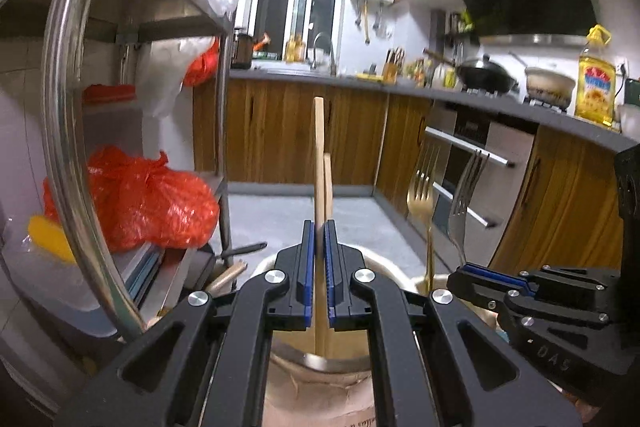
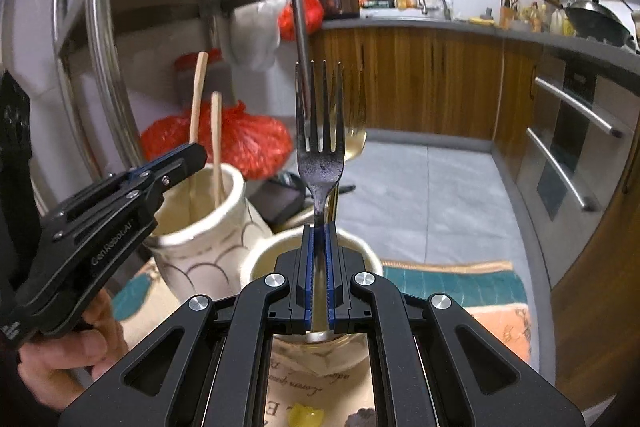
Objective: Organize utensils
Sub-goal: 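Place the chopstick in the large compartment while the right tool places the silver fork in the small one, then move both open tools back over the remaining utensils on the table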
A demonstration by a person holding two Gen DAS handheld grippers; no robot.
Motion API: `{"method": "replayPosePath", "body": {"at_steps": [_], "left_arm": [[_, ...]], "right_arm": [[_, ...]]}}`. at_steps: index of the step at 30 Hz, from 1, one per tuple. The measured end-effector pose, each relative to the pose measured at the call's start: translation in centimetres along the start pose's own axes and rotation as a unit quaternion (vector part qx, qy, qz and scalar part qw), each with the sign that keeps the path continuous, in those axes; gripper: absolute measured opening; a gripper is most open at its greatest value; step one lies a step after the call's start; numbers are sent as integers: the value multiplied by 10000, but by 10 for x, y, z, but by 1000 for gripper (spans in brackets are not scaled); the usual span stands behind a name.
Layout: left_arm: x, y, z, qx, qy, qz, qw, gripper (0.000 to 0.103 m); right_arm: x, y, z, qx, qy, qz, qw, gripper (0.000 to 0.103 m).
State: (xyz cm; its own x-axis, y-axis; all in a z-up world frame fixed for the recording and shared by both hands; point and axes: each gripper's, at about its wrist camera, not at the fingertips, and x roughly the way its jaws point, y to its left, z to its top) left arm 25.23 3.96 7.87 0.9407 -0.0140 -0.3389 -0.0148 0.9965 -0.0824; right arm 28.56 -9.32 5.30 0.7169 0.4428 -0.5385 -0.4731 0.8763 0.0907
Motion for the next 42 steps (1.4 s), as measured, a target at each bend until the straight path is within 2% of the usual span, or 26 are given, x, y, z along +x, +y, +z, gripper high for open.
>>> {"method": "replayPosePath", "body": {"at_steps": [6,18,22,24,32,34,42], "left_arm": [[6,-4,-2,144,222,96,9996,5],[6,-6,-1,181,262,118,9994,7],[5,-7,-1,182,253,113,9994,22],[3,-7,-2,181,236,111,9995,24],[-18,-8,1,252,157,118,9995,45],[-24,-5,1,242,152,115,9995,52],[-50,10,-5,152,264,85,9995,54]], "right_arm": [[12,1,-5,-1,218,-10,9998,6],[17,1,-4,91,267,-2,9996,7],[13,-1,-2,156,227,81,9996,7],[7,-1,-2,165,185,128,9996,7],[-21,4,-2,-74,83,121,9999,15],[-28,3,-3,-101,95,113,9998,21],[-52,-9,-16,-139,197,33,9997,24]]}}
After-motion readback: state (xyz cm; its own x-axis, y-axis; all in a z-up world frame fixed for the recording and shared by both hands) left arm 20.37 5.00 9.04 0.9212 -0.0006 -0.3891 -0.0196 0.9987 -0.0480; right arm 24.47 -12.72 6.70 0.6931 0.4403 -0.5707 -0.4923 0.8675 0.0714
